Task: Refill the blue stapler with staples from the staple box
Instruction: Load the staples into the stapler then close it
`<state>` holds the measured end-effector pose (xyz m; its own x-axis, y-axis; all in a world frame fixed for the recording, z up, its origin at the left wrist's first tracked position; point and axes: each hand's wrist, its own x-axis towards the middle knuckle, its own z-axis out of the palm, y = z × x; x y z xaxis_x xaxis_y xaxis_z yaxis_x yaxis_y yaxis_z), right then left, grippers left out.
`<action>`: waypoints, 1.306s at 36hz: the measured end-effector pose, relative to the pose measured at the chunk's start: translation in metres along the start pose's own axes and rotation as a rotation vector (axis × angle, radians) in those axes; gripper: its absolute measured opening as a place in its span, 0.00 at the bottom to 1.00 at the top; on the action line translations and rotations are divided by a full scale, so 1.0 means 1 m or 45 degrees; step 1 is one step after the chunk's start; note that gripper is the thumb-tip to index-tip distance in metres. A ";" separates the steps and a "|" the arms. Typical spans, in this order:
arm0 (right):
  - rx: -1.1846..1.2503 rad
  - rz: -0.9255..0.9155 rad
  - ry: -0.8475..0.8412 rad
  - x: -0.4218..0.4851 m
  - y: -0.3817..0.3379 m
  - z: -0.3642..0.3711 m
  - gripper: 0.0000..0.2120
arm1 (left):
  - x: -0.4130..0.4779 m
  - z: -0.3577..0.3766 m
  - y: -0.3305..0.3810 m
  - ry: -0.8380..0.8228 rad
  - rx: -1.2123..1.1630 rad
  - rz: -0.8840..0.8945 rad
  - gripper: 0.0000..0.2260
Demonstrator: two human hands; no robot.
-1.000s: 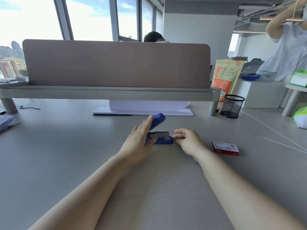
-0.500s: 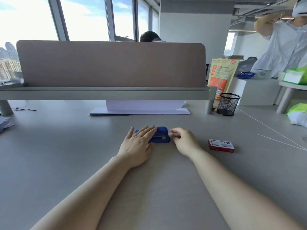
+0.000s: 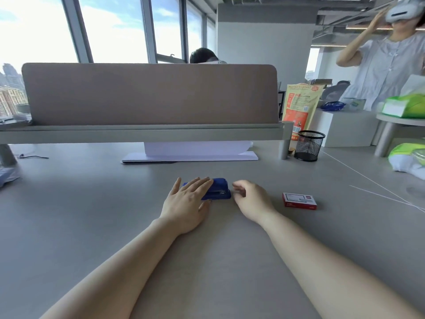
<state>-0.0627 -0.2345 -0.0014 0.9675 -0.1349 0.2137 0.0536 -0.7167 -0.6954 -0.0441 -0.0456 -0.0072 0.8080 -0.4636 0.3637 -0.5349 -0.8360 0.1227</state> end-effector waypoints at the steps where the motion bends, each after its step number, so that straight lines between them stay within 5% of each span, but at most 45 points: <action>1: -0.026 -0.005 -0.007 -0.003 0.000 -0.002 0.18 | 0.000 0.000 0.001 -0.006 0.011 -0.001 0.24; 10: -0.397 -0.100 0.197 -0.029 0.020 -0.035 0.15 | -0.005 0.000 0.003 0.046 0.063 -0.009 0.26; 17: -0.744 0.138 0.282 -0.045 0.052 -0.064 0.15 | -0.009 0.002 0.008 0.062 0.010 -0.103 0.33; 27: -0.641 -0.051 0.099 -0.015 0.049 -0.048 0.15 | 0.013 0.005 0.006 -0.157 -0.020 -0.147 0.30; 47: -0.492 -0.124 0.053 0.138 0.052 0.011 0.23 | 0.132 0.050 -0.031 -0.164 -0.118 -0.167 0.31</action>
<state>0.0766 -0.2832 -0.0157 0.9513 -0.0752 0.2990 0.0403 -0.9311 -0.3625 0.0915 -0.0956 -0.0097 0.8938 -0.3915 0.2189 -0.4390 -0.8636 0.2478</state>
